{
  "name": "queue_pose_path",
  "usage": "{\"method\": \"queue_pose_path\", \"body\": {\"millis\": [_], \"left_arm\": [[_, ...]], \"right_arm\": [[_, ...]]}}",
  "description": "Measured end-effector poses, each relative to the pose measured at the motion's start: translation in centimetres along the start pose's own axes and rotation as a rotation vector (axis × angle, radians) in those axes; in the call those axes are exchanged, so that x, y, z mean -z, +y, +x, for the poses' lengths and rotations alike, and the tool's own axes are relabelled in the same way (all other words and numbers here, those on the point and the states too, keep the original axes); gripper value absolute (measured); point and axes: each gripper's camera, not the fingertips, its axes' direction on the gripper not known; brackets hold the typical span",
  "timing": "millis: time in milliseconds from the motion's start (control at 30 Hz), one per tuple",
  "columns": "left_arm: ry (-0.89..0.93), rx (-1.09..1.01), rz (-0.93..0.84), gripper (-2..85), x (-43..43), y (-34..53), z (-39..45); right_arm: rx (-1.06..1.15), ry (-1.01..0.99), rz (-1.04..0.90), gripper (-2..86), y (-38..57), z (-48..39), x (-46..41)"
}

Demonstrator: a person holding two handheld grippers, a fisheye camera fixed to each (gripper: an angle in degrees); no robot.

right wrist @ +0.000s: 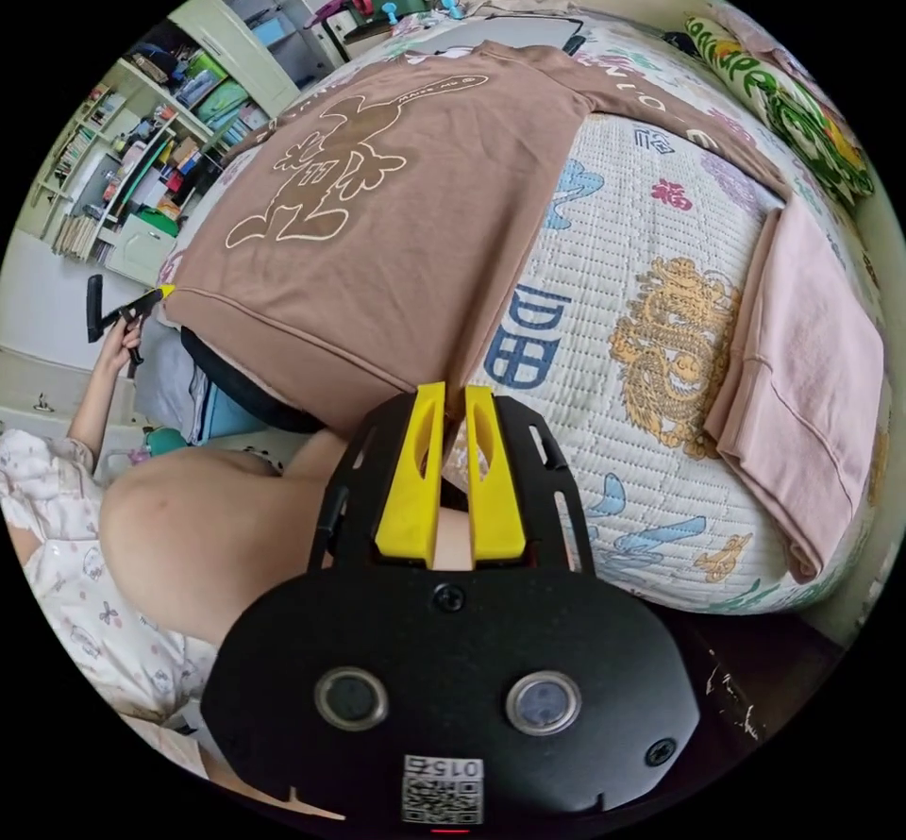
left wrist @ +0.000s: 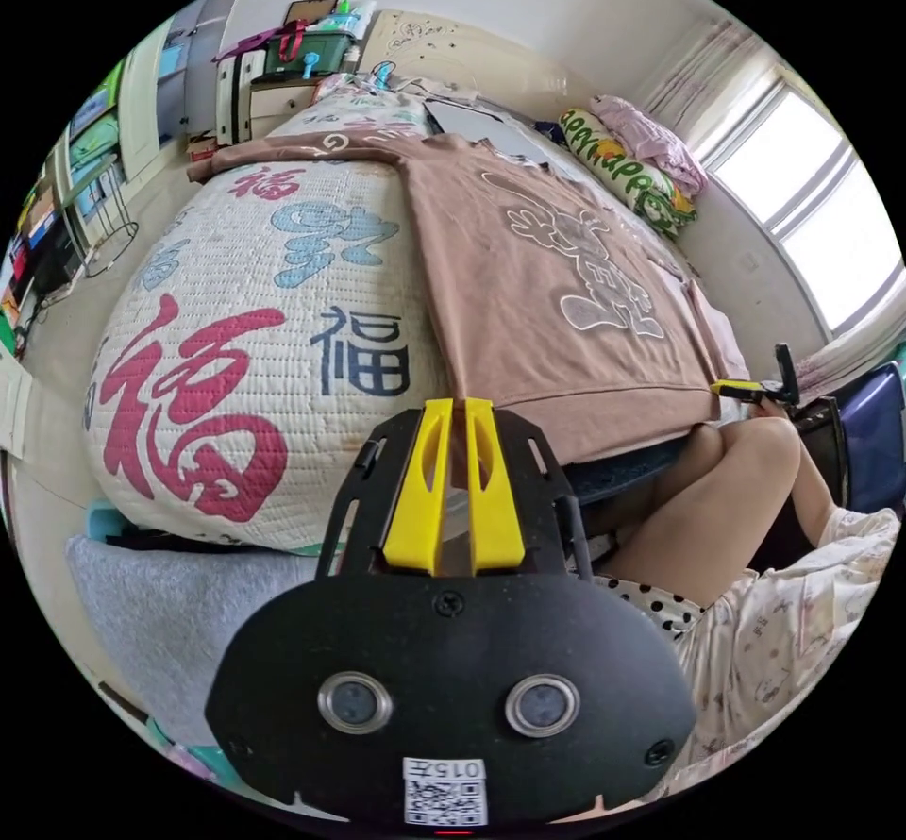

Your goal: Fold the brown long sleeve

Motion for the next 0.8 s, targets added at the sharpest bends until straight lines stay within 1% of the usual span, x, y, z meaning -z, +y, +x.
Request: {"method": "queue_pose_path", "body": {"millis": [67,100,167,233,333,400,467,500,600,633,667,733,800], "left_arm": [[-0.074,0.001,-0.011,2.8,-3.9,0.5,1.2],[-0.091,-0.001,-0.003,2.8,-4.4,0.6,1.5],[-0.167,-0.062,-0.014,3.0,-6.3,0.8,3.0],[-0.231,-0.119,-0.023,2.7,-7.2,0.6,4.1],[-0.298,-0.187,0.034,2.3,-7.6,1.1,5.9],[-0.295,-0.170,0.016,2.2,-9.6,1.1,5.5],[-0.293,-0.140,-0.032,2.3,-14.6,1.4,4.4],[-0.305,-0.140,-0.018,2.3,-15.5,1.6,4.5],[-0.424,-0.146,0.044,2.3,-18.8,2.7,6.5],[-0.491,-0.159,0.068,2.2,-20.4,3.3,7.7],[-0.551,-0.171,0.081,2.0,-21.9,3.6,8.7],[-0.607,-0.184,0.069,1.7,-23.8,3.2,9.6],[-0.611,-0.181,0.038,1.5,-24.9,2.1,9.4]], "right_arm": [[-0.016,0.021,0.010,5.3,0.6,0.4,-1.2],[-0.024,0.019,0.015,5.4,0.8,0.5,-1.4],[-0.022,0.018,0.036,5.5,1.9,1.0,-1.6],[0.015,0.053,0.041,5.4,2.7,0.8,-1.9],[0.058,0.113,0.027,5.0,3.5,0.3,-2.2],[0.078,0.148,0.018,5.0,3.9,0.1,-2.8],[0.097,0.200,0.004,5.0,4.2,-0.3,-4.5],[0.099,0.216,0.007,5.0,4.4,-0.4,-4.9],[0.107,0.320,0.041,5.0,5.4,-1.5,-6.7],[0.128,0.352,0.056,5.0,6.0,-1.8,-7.0],[0.105,0.327,0.071,5.0,6.5,-1.2,-7.1],[0.058,0.259,0.098,5.1,7.2,0.1,-7.2],[0.044,0.228,0.121,5.1,7.9,0.8,-7.5]]}}
